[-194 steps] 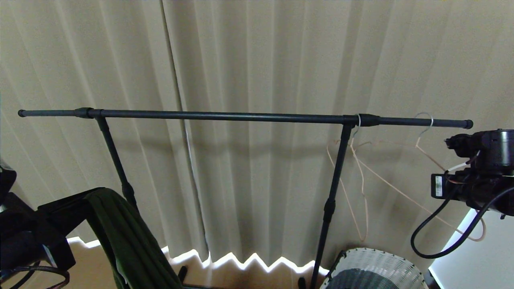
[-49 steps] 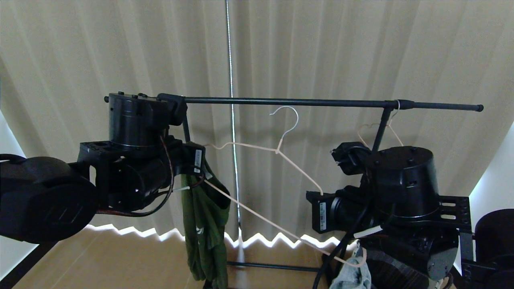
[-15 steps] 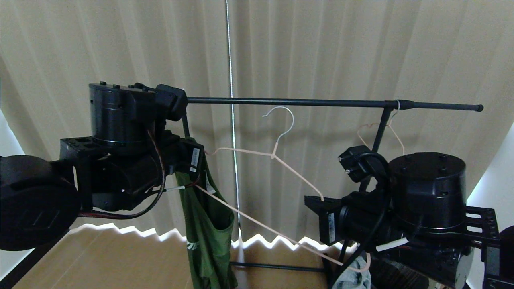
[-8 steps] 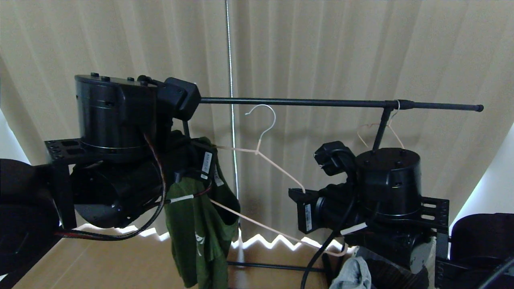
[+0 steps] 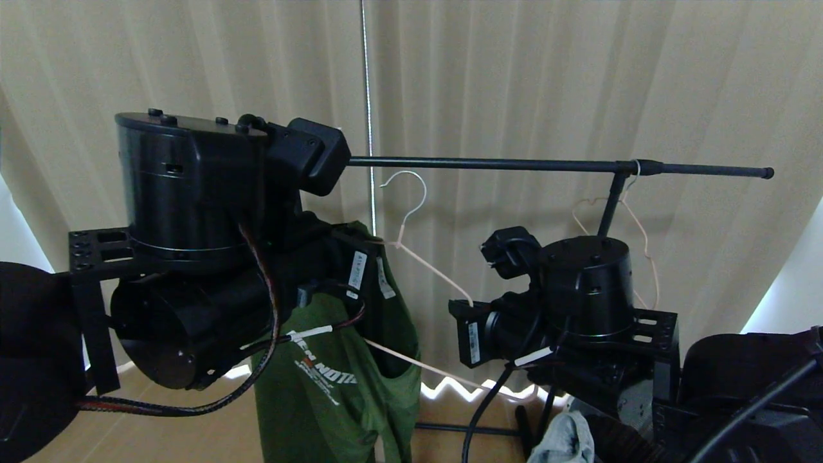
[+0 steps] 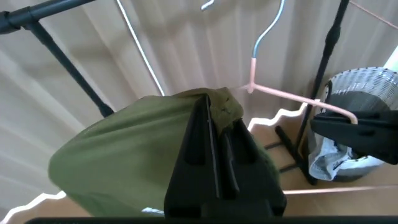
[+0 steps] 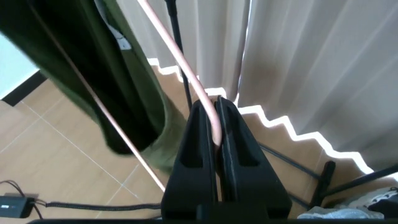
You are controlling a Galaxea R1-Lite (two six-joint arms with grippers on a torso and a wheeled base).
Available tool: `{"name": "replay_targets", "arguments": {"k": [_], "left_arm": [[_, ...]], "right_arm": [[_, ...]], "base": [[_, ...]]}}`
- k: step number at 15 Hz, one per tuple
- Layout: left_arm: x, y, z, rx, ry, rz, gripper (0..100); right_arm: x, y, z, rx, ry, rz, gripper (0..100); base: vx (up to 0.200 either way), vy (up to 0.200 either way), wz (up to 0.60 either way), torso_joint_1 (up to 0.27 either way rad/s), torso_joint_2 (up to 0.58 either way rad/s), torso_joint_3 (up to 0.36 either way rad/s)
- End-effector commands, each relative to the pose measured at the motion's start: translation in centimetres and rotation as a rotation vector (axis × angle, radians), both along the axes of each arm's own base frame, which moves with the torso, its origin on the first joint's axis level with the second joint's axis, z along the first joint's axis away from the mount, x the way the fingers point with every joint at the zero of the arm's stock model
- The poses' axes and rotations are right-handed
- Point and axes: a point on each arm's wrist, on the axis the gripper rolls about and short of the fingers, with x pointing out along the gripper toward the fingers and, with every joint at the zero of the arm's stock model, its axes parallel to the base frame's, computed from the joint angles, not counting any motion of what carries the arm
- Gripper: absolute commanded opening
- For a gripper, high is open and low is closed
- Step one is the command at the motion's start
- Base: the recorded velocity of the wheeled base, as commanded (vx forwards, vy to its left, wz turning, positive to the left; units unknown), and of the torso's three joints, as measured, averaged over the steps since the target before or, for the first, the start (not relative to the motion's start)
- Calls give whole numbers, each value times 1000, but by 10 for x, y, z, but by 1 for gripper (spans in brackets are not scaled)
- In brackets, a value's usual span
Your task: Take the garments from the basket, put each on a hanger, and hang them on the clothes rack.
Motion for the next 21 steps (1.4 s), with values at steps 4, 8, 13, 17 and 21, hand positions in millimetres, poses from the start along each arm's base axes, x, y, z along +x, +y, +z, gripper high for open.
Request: {"name": "replay_targets", "arguments": {"k": [4, 8, 13, 17, 21], "left_arm": [[31, 37, -1, 2, 0, 175, 0], [43, 60, -3, 10, 9, 267, 0], [38, 54, -11, 29, 30, 237, 0], [30, 26, -8, 12, 17, 134, 0], [39, -12, -1, -71, 10, 76, 0]], "right_arm": [[7, -22, 1, -14, 1, -82, 0], [18, -55, 5, -62, -32, -218, 0], [29, -58, 12, -59, -64, -256, 0], [35, -46, 8, -68, -65, -233, 0], [36, -29, 10, -61, -78, -192, 0]], "base": [[0, 0, 0, 0, 0, 0], [0, 0, 0, 0, 0, 0], [0, 0, 0, 0, 0, 0], [0, 0, 0, 0, 0, 0], [0, 0, 0, 0, 0, 0]]}}
